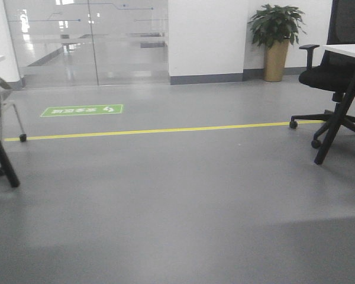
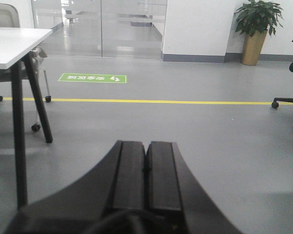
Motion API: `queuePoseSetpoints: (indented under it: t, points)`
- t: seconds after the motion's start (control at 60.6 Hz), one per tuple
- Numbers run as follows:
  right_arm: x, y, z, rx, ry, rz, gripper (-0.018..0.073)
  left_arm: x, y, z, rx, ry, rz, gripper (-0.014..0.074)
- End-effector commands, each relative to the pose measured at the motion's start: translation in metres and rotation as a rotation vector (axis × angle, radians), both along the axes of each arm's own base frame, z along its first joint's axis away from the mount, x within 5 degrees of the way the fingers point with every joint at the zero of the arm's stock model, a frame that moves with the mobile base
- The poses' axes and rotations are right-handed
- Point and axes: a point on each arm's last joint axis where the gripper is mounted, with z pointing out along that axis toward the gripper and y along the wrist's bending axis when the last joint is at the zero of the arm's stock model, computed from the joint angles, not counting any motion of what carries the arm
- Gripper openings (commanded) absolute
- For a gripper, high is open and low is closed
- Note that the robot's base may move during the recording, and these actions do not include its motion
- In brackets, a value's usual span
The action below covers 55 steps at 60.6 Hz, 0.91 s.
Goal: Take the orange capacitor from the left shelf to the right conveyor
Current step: 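Drive the base up to the conveyor belt beside the silver tray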
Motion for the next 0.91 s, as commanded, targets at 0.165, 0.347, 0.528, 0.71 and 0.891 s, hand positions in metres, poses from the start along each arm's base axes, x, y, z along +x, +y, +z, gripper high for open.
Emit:
queuePoseSetpoints:
  t: [0.165, 0.347, 0.528, 0.71, 0.891]
  points:
    - [-0.0019, 0.0005, 0.0155, 0.006, -0.101, 0.005, 0.0067, -0.0015, 0.0005, 0.0102, -0.007, -0.102, 0.004, -0.0127]
    - [-0.0018, 0.0005, 0.0152, 0.005, -0.100, 0.005, 0.0067, -0.0015, 0.0004, 0.0102, -0.007, -0.102, 0.002, -0.0127]
    - [-0.0013, 0.0007, 0.0145, 0.005, -0.097, 0.005, 0.0067, -0.0015, 0.0004, 0.0102, -0.007, -0.102, 0.002, -0.0127]
    - [-0.0013, 0.0007, 0.0145, 0.005, -0.097, 0.005, 0.0067, -0.0015, 0.0004, 0.0102, -0.007, -0.102, 0.002, -0.0127]
    - [-0.0013, 0.0007, 0.0145, 0.005, -0.097, 0.005, 0.0067, -0.0015, 0.0004, 0.0102, -0.007, -0.102, 0.002, -0.0127]
